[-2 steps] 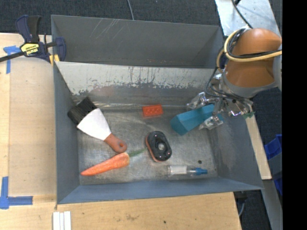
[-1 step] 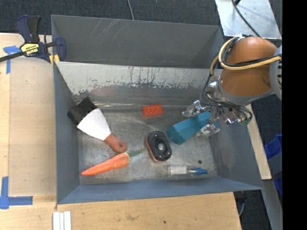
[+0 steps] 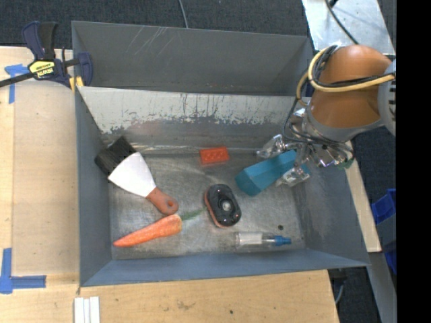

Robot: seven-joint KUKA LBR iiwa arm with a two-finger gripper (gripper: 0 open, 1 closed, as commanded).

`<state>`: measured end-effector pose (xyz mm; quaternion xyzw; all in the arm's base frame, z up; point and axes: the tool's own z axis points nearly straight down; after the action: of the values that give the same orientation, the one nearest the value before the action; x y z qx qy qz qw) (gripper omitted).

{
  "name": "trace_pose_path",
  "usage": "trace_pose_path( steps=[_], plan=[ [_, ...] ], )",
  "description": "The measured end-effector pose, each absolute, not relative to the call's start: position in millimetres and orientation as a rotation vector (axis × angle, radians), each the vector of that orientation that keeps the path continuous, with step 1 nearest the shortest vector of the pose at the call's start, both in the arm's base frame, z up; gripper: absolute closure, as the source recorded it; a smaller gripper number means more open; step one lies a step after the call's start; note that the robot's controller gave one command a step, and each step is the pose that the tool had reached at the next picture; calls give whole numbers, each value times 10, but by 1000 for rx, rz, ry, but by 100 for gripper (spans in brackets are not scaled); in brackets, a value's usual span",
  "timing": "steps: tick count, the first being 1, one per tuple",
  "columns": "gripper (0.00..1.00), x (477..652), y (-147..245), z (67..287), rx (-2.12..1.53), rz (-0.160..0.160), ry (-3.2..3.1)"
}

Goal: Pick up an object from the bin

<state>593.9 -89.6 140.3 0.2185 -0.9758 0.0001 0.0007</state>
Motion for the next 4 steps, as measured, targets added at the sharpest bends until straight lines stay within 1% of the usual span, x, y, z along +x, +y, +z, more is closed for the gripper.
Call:
trace_pose_path(
  steps=[1, 2, 3, 4],
  plan=[
    [100, 5935, -881, 1445, 708, 0, -3059],
    [100, 5894, -865, 1452, 729, -1, -3053],
    [100, 5938, -885, 1437, 784, 0, -3042],
    [100, 5901, -903, 1306, 752, -2, -3049]
  ],
)
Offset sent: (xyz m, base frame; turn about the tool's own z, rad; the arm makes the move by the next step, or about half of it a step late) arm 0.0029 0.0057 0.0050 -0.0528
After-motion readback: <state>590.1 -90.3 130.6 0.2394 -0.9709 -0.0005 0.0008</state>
